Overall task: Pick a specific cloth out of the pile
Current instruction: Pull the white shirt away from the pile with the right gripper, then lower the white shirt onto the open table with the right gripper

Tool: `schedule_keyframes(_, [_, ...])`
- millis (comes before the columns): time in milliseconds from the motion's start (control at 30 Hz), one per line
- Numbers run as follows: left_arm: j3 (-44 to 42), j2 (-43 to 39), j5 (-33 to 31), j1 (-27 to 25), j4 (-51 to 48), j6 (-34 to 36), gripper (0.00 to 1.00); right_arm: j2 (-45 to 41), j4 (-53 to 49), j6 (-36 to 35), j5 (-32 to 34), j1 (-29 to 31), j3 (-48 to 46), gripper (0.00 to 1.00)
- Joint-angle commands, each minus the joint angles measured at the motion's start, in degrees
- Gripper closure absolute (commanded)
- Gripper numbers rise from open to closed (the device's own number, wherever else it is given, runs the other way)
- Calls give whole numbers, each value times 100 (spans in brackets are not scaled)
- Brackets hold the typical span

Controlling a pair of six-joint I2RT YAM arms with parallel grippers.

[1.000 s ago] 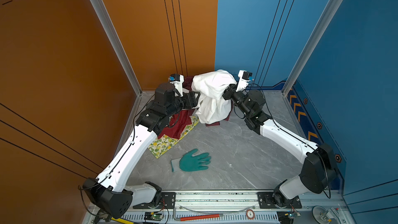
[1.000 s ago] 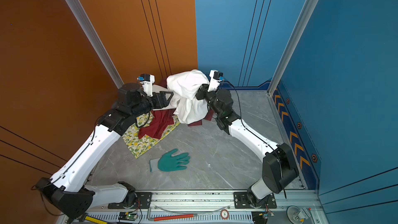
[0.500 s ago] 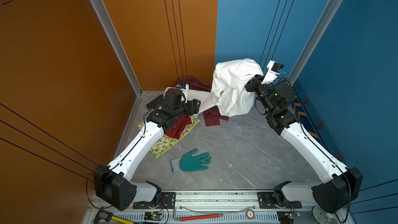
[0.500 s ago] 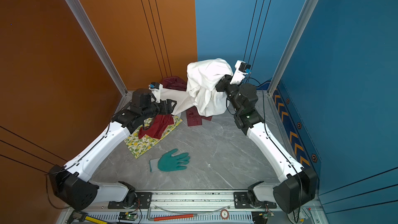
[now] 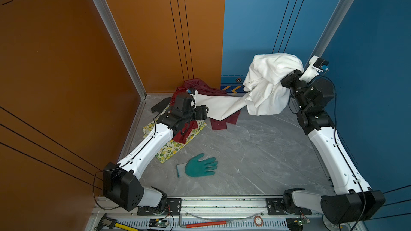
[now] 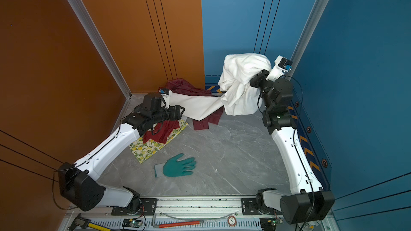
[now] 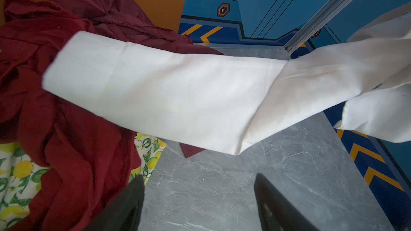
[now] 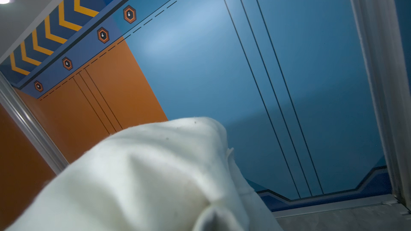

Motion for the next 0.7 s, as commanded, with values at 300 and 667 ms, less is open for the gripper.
schedule_keyframes(300, [848, 720, -6, -587, -285, 857, 22, -309, -1462, 402, -876, -2002, 625, 100])
schedule_keyframes(667, [662, 826, 72, -658, -279, 1075, 22, -15, -1819, 356, -1207, -2076, 532, 100])
